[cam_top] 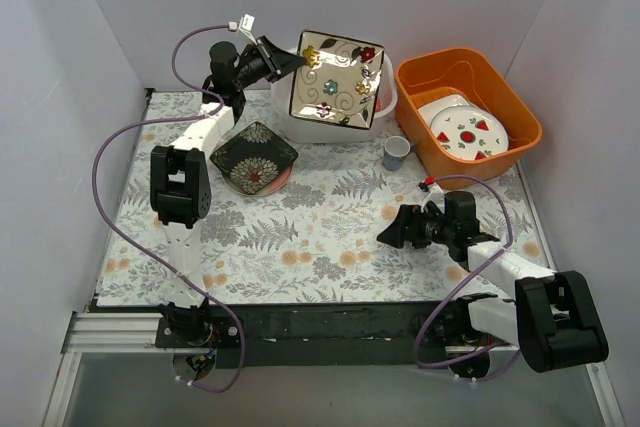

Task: Place the plates into the plastic bin on the countertop
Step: Place the plate in the plastic bin.

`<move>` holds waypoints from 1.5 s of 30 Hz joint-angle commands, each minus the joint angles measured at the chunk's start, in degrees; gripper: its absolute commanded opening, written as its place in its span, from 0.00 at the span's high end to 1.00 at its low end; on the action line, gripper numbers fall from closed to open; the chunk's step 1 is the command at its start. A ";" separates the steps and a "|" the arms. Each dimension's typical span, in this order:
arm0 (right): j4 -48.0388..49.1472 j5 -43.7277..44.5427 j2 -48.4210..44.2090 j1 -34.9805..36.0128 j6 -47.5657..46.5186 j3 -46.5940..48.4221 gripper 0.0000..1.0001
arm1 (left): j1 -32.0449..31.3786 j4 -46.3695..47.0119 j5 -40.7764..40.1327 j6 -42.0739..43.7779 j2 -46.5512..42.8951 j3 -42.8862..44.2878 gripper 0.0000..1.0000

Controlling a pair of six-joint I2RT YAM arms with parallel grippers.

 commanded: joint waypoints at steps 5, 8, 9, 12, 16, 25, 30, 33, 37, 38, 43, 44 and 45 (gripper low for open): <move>3.89 -2.47 4.41 -0.13 -0.90 0.76 0.04 | 0.50 1.22 -3.93 -2.13 1.10 10.40 1.00; 4.60 -3.09 5.64 -0.13 -0.99 0.76 0.04 | 0.77 2.27 -5.51 -3.09 2.42 10.93 1.00; 4.86 -3.26 5.82 -0.13 -0.99 0.58 0.04 | 0.77 3.49 -5.96 -4.05 2.77 10.93 1.00; 5.13 -3.35 5.82 -0.13 -0.81 0.14 0.04 | 1.03 5.17 -7.54 -5.20 4.00 11.63 1.00; 5.21 -3.18 5.47 -0.13 -0.90 -0.56 0.04 | 1.30 6.58 -9.30 -7.48 6.20 13.65 1.00; 4.42 -2.57 4.07 -0.21 -0.72 -1.88 0.04 | 2.53 10.71 -13.07 -12.94 10.86 15.77 1.00; 3.90 -1.95 2.66 -0.13 -0.46 -3.11 0.04 | 2.97 10.19 -14.92 -12.59 13.05 18.57 1.00; 3.11 -1.51 1.96 -0.21 -0.28 -3.37 0.04 | 3.14 8.87 -14.93 -12.32 15.25 21.82 1.00; 2.23 -0.72 0.29 -0.13 -0.28 -3.90 0.04 | 3.58 10.18 -14.49 -14.43 16.48 22.01 1.00; 1.79 -0.54 -0.06 -0.13 -0.20 -3.82 0.04 | 3.67 10.27 -14.40 -14.35 16.66 22.18 1.00; 0.73 0.51 -1.64 -0.13 -0.20 -4.17 0.04 | 3.67 9.83 -13.52 -13.47 16.92 22.80 1.00; 0.73 0.34 -1.56 -0.13 -0.20 -4.17 0.04 | 3.67 9.66 -13.26 -12.86 16.92 23.06 1.00; 0.73 0.42 -1.56 -0.13 -0.11 -4.34 0.04 | 3.67 8.70 -13.17 -12.68 16.75 23.15 1.00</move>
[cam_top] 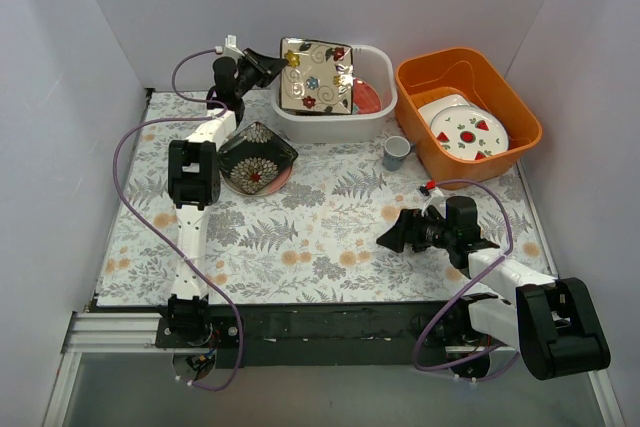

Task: Place the plates into the plastic bin on the countertop
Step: Place the plate in the plastic bin.

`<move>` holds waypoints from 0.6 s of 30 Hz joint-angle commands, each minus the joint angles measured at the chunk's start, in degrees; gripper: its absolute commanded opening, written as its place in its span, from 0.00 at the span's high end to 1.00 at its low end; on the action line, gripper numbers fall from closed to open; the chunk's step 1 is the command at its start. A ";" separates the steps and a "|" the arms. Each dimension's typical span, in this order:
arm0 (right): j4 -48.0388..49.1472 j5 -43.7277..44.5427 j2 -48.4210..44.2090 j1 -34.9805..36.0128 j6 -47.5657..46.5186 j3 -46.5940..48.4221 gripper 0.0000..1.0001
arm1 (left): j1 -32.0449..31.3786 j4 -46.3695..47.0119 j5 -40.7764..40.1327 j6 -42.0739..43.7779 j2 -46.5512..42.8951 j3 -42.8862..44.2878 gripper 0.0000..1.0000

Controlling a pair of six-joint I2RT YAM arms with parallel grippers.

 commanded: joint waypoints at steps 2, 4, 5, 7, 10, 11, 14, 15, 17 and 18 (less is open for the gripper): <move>-3.49 2.09 -0.27 -0.21 -0.06 -1.43 0.04 | -0.16 6.00 0.89 -2.91 -5.79 5.25 1.00; -3.31 2.18 -0.44 -0.21 0.46 -1.61 0.04 | -0.42 4.77 1.68 -1.50 -6.40 4.64 1.00; -3.05 2.18 -0.44 -0.13 0.55 -1.61 0.04 | -0.59 3.98 1.77 -0.63 -6.49 4.29 1.00; -2.78 2.09 -0.27 -0.21 0.73 -1.52 0.04 | -1.03 1.44 1.86 1.66 -6.75 4.19 1.00; -2.35 1.74 0.34 -0.13 0.73 -1.26 0.04 | -1.73 -0.59 2.56 3.77 -6.58 4.02 1.00; -2.17 1.56 0.52 -0.13 0.73 -1.26 0.04 | -1.91 -1.03 2.91 4.30 -6.58 4.02 1.00; -0.76 0.77 2.01 -0.21 0.91 -1.00 0.04 | -2.88 -1.83 3.35 5.62 -6.49 3.32 1.00; -0.50 0.51 2.45 -0.13 0.99 -0.56 0.04 | -3.14 -2.00 3.52 5.88 -6.40 2.88 1.00; 0.03 -0.02 3.77 -0.13 0.73 -0.38 0.03 | -3.67 -2.53 3.53 6.24 -5.88 2.79 1.00; 0.12 -0.20 4.21 -0.13 0.64 0.05 0.03 | -3.93 -2.70 3.79 6.24 -5.53 2.70 1.00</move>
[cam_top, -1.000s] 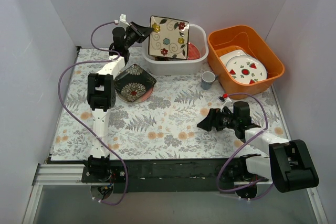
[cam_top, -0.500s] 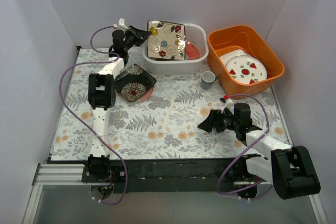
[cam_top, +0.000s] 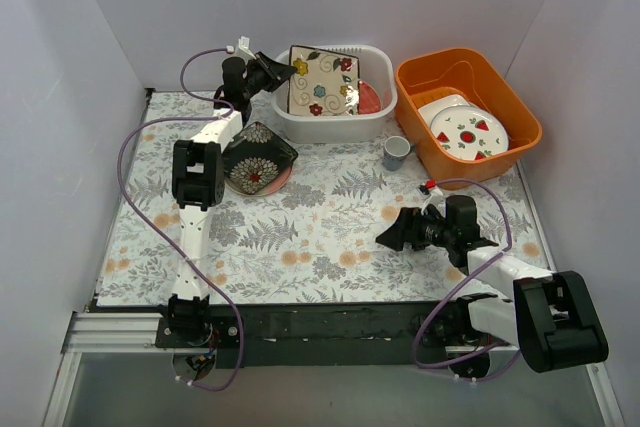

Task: Place the plates into the plastic bin on the countertop
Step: Place the plate in the plastic bin.

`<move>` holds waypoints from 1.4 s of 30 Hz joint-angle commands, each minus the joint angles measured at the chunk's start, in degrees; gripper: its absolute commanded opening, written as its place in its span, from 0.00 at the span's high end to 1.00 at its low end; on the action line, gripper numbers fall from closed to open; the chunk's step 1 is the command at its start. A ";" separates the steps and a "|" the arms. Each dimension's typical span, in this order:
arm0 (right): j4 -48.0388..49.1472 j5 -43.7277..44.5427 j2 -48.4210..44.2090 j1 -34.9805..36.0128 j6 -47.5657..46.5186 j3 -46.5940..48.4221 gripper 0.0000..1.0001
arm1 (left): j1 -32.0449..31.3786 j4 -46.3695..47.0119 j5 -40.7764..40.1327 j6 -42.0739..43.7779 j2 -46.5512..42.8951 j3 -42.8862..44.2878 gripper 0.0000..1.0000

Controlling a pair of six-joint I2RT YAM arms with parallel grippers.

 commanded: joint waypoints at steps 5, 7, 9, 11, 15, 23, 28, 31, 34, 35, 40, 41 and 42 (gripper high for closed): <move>0.56 -1.19 4.84 -0.10 -0.06 0.26 0.03 | -2.67 3.04 2.78 -2.66 -4.36 1.98 1.00; 0.92 -1.37 5.28 -0.10 -0.15 0.52 0.03 | -3.20 2.96 2.52 -2.67 -3.92 1.80 1.00; 0.92 -1.63 5.71 -0.10 -0.76 0.69 0.02 | -3.64 1.56 2.43 -1.88 -3.22 2.41 1.00; 0.92 -1.72 6.07 -0.19 -1.02 1.05 0.02 | -3.99 -0.19 2.26 -0.83 -2.87 3.20 1.00; 1.80 -2.15 7.29 -0.10 -1.02 1.14 0.02 | -5.13 -2.05 2.00 0.40 -2.51 2.94 1.00; 1.97 -2.68 7.65 -0.10 -1.20 1.22 0.02 | -6.28 -6.00 2.17 1.64 -0.76 3.12 0.92; 1.71 -2.60 7.30 -0.10 -1.29 1.05 0.02 | -6.36 -9.78 1.47 3.48 -0.58 3.47 0.81; 1.71 -2.68 7.12 -0.10 -1.29 0.79 0.02 | -6.19 -12.07 1.38 4.10 -0.67 3.56 0.73; 1.62 -2.60 6.60 -0.10 -1.29 0.43 0.02 | -6.19 -14.00 0.59 5.24 -0.93 3.56 0.67; 1.53 -2.60 6.33 -0.19 -1.29 0.35 0.02 | -6.28 -15.05 0.33 5.51 -1.02 3.56 0.64; 0.39 -2.07 4.93 -0.02 -1.46 -0.18 0.02 | -6.19 -17.69 -0.99 7.35 -1.54 3.21 0.47; 0.13 -1.89 4.58 -0.10 -1.46 -0.27 0.02 | -6.10 -19.00 -1.69 7.70 -1.63 3.29 0.41; -0.31 -1.72 3.88 -0.10 -1.46 -0.36 0.02 | -6.10 -19.71 -2.13 8.31 -1.89 3.21 0.38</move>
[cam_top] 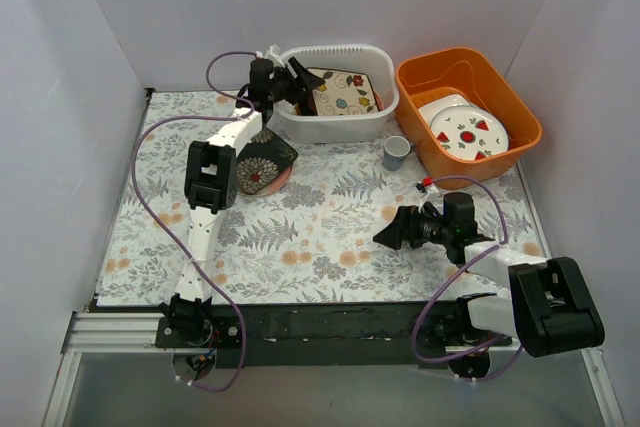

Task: Place the plates into the plastic bin on the countertop
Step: Place the plate in the plastic bin.

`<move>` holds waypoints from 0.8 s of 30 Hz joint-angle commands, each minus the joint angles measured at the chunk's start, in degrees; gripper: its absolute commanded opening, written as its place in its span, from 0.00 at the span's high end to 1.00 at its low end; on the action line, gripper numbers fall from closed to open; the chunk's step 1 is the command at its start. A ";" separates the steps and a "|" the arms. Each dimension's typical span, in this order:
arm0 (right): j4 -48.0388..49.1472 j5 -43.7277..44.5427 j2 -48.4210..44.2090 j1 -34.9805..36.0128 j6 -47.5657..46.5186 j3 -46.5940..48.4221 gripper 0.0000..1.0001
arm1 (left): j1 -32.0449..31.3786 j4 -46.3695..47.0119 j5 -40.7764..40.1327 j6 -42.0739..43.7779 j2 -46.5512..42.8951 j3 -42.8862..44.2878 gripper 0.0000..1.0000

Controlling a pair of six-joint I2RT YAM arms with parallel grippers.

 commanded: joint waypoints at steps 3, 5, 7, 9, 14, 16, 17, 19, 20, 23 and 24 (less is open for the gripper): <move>-6.30 2.48 -2.64 -0.10 -1.11 -1.87 0.02 | -0.20 -5.98 -0.50 2.01 -3.15 -0.23 0.29; -6.83 2.74 -3.35 -0.10 -1.29 -2.04 0.02 | -0.11 -8.59 -1.38 2.97 -3.58 -0.32 0.22; -7.71 3.01 -4.58 -0.10 -1.20 -2.13 0.02 | -0.11 -10.36 -2.78 5.85 -4.11 0.73 0.03; -8.33 3.45 -5.98 -0.10 -1.29 -2.31 0.02 | -0.11 -14.40 -5.41 7.97 -4.90 2.05 0.02; -9.91 4.15 -8.36 -0.10 -1.03 -2.75 0.02 | -0.46 -22.39 -12.71 15.26 -7.97 2.41 0.02; -10.17 4.15 -8.80 -0.19 -0.85 -2.75 0.02 | -0.99 -24.25 -16.21 16.94 -10.08 1.27 0.02; -10.70 4.15 -9.32 -0.10 -0.85 -2.83 0.02 | -1.08 -24.34 -17.11 17.56 -10.87 0.48 0.02; -11.05 4.24 -9.94 -0.10 -0.50 -2.92 0.02 | -1.78 -24.52 -20.52 19.32 -13.24 -1.80 0.02; -11.58 4.33 -10.55 -0.10 -0.50 -2.92 0.02 | -2.04 -24.52 -21.24 19.67 -13.95 -2.77 0.02; -12.46 4.68 -11.70 -0.19 -0.41 -2.57 0.02 | -2.57 -25.14 -22.65 20.82 -16.58 -4.79 0.02; -13.07 4.77 -11.96 -0.10 -0.50 -2.48 0.02 | -2.83 -25.22 -22.74 20.99 -17.38 -5.41 0.02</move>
